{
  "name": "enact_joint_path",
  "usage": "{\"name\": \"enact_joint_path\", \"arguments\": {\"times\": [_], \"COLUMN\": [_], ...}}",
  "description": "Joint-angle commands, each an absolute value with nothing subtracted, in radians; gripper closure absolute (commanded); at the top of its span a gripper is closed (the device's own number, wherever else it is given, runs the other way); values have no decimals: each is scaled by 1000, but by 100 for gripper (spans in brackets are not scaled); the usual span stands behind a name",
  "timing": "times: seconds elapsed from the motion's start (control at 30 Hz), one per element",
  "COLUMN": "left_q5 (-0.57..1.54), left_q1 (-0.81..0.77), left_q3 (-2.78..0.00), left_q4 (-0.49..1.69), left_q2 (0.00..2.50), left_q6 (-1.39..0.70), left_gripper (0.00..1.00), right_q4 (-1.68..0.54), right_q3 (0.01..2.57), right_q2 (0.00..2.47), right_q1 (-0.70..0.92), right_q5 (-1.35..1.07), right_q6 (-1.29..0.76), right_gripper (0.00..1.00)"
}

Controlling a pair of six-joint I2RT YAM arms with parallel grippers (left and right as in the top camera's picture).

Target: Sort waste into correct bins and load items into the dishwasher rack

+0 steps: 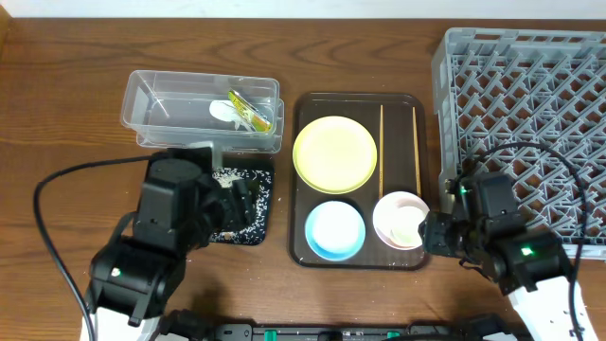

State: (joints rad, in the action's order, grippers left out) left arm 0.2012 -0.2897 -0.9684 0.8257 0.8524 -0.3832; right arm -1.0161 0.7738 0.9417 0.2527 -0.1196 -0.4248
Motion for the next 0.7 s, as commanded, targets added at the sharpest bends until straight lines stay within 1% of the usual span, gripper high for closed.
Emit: {"name": "enact_joint_path", "arguments": {"times": [0.0, 0.27, 0.43, 0.5, 0.53, 0.6, 0.67], "left_q5": [189, 198, 348, 351, 358, 396, 438], "left_q1": [-274, -274, -281, -292, -297, -319, -363], "left_q3": [-979, -973, -973, -973, -973, -973, -973], "left_q4": [838, 860, 831, 829, 827, 806, 775], "left_q2": [862, 915, 940, 954, 961, 980, 1009], "left_q6": [-359, -359, -319, -310, -310, -310, -303], "left_gripper": [28, 28, 28, 29, 30, 37, 40], "right_q4": [-970, -907, -905, -896, -894, -895, -902], "right_q3": [717, 690, 693, 693, 693, 697, 711], "right_q2": [962, 1021, 1019, 1017, 1016, 1008, 987], "right_q1": [256, 256, 256, 256, 256, 256, 255], "right_q5": [-94, -103, -107, -109, -115, -132, -131], "right_q6": [-461, -467, -467, -467, -467, -453, -428], "right_gripper": [59, 51, 50, 50, 50, 50, 49]}}
